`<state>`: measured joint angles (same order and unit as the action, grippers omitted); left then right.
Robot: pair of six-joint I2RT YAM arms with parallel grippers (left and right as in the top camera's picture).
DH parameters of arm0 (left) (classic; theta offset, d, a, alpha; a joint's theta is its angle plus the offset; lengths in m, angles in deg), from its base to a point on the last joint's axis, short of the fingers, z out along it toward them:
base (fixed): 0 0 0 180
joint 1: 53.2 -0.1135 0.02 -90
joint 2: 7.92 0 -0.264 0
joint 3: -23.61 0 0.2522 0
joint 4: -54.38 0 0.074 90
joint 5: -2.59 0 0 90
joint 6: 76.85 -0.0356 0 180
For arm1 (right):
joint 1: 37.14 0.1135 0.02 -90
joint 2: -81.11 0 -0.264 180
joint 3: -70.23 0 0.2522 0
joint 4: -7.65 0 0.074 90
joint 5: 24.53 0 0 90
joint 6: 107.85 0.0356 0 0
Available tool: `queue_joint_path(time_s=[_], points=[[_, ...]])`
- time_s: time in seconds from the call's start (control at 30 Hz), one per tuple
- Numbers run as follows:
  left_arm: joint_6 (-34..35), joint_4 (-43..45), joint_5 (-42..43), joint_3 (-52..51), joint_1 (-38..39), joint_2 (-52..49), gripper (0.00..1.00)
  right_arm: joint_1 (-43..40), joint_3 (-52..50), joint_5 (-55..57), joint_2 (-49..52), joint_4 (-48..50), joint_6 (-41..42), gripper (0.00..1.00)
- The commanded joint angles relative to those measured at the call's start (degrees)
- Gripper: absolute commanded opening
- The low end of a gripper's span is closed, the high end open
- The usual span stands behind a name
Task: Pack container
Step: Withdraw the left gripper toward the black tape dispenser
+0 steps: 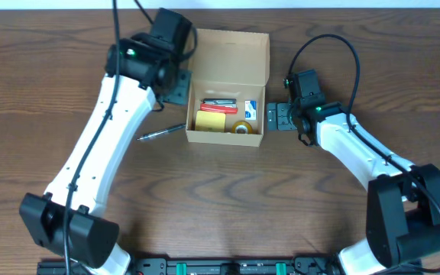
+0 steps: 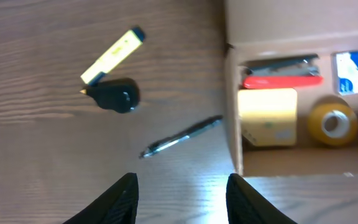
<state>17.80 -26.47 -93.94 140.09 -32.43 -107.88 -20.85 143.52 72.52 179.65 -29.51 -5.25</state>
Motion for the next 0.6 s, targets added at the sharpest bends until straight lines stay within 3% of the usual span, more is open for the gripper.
queue_joint_path(time_s=[0.0,0.17,0.27,0.4,0.57], points=[[0.0,0.6,-1.5,0.2,-2.4,0.3,0.47,-0.5,-0.1,0.0,0.5,-0.2,0.6,0.99],[1.1,4.4,-1.8,-2.5,-6.5,0.3,0.52,-0.5,-0.1,0.0,0.5,-0.2,0.6,0.99],[9.0,9.3,-1.8,-7.9,-9.4,0.3,0.52,-0.5,-0.1,0.0,0.5,-0.2,0.6,0.99],[26.5,16.6,-1.8,-17.3,-12.3,0.0,0.54,-0.5,-0.1,0.0,0.5,-0.2,0.6,0.99],[35.1,17.9,-1.6,-23.7,-12.5,0.0,0.55,-0.5,-0.1,0.0,0.5,-0.2,0.6,0.99]])
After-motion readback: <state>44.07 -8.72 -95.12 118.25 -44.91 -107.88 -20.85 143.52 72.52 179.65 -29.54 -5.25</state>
